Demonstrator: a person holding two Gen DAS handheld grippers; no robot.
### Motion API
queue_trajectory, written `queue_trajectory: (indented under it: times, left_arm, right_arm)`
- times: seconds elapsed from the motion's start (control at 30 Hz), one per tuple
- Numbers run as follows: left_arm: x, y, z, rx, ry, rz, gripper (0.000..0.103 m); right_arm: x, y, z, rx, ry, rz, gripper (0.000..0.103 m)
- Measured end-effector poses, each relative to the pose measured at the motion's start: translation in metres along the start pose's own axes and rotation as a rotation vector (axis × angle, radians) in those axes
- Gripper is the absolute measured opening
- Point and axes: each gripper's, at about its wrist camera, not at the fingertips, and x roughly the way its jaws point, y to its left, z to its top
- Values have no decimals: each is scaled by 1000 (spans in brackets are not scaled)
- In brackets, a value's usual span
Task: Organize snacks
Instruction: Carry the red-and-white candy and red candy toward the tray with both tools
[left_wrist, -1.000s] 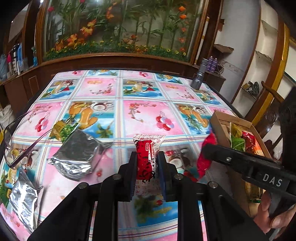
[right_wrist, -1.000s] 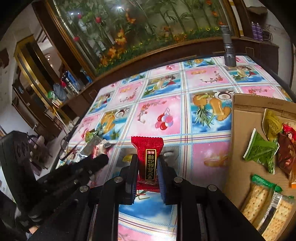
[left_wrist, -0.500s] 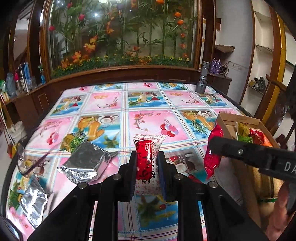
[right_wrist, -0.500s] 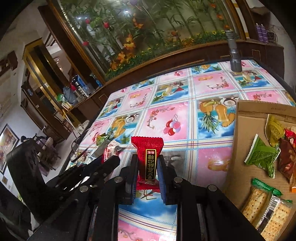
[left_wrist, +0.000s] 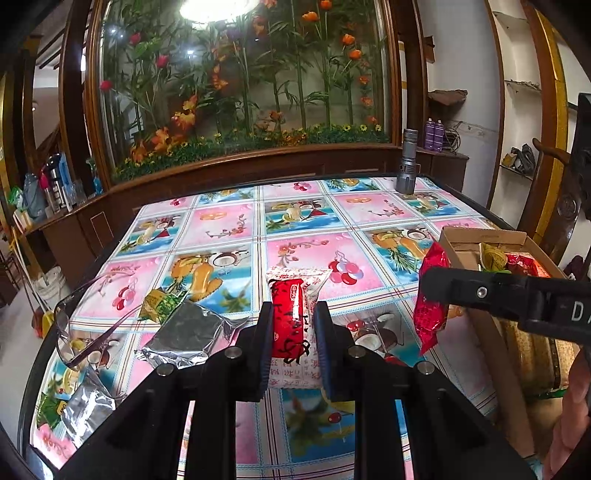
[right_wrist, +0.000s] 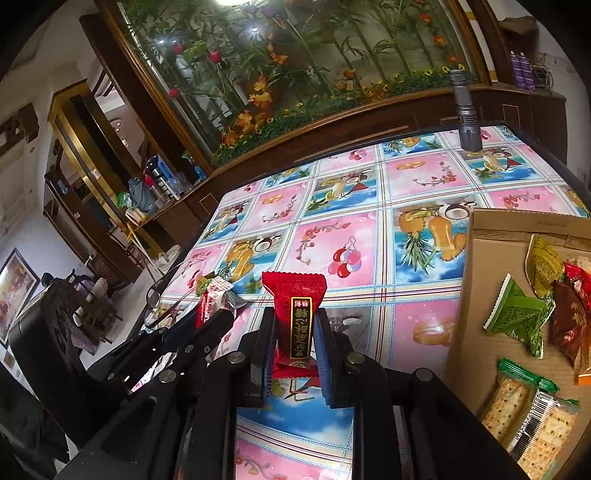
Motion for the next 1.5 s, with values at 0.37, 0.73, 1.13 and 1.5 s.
queue_trajectory:
  times: [0.37, 0.73, 1.13, 1.5]
  left_arm:
    - [-4, -5, 0, 22, -22, 15, 21]
    - [-11, -7, 2, 12, -37, -24, 21]
    - [-21, -19, 3, 10, -52, -90, 21]
    - [-35, -67, 7, -15, -59, -267, 21]
  right_arm:
    - [-7, -3, 2, 13, -15, 1, 22]
    - [-27, -28, 13, 97, -64, -9, 22]
    - [-56, -68, 27, 203, -140, -49, 21]
    - [-101, -131, 40, 355, -229, -115, 21]
